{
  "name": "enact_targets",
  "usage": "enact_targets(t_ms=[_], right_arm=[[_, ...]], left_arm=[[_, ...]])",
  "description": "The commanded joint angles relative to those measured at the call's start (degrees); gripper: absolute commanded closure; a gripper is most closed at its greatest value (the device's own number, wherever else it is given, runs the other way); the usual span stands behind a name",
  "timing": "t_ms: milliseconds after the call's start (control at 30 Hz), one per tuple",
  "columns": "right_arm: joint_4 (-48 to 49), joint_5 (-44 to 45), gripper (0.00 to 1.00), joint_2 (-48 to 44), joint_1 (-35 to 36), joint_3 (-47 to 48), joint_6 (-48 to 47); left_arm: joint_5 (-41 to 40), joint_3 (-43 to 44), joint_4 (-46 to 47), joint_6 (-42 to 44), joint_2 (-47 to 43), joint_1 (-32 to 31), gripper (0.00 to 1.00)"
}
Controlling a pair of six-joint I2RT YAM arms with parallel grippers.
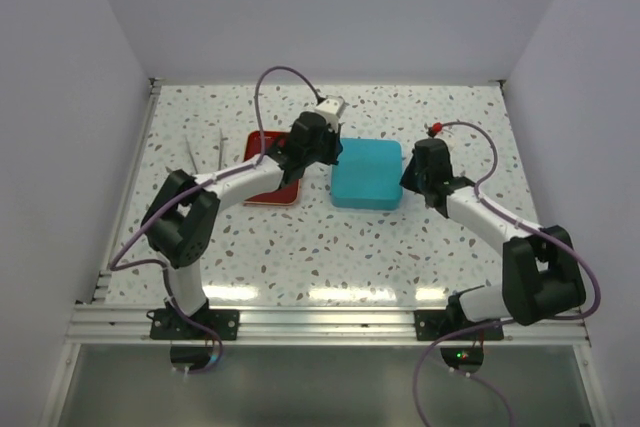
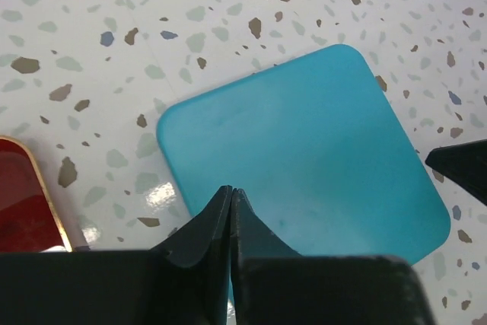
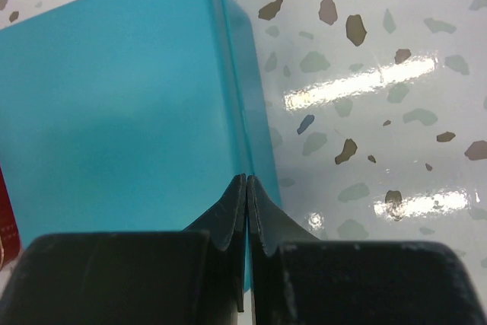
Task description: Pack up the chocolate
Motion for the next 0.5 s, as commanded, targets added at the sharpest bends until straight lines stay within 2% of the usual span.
enact_targets(t_ms=[0, 467], right_arm=[[0.90, -3.67, 1.00, 1.48, -0.18, 2.53, -1.72], [0.91, -2.53, 1.00, -3.88, -0.18, 1.21, -2.95]], left_arm=[[1.82, 2.68, -0.86, 1.10, 2.85, -0.89, 0.99], [3.49, 6.28, -0.94, 1.72, 7.95, -2.47, 1.00]])
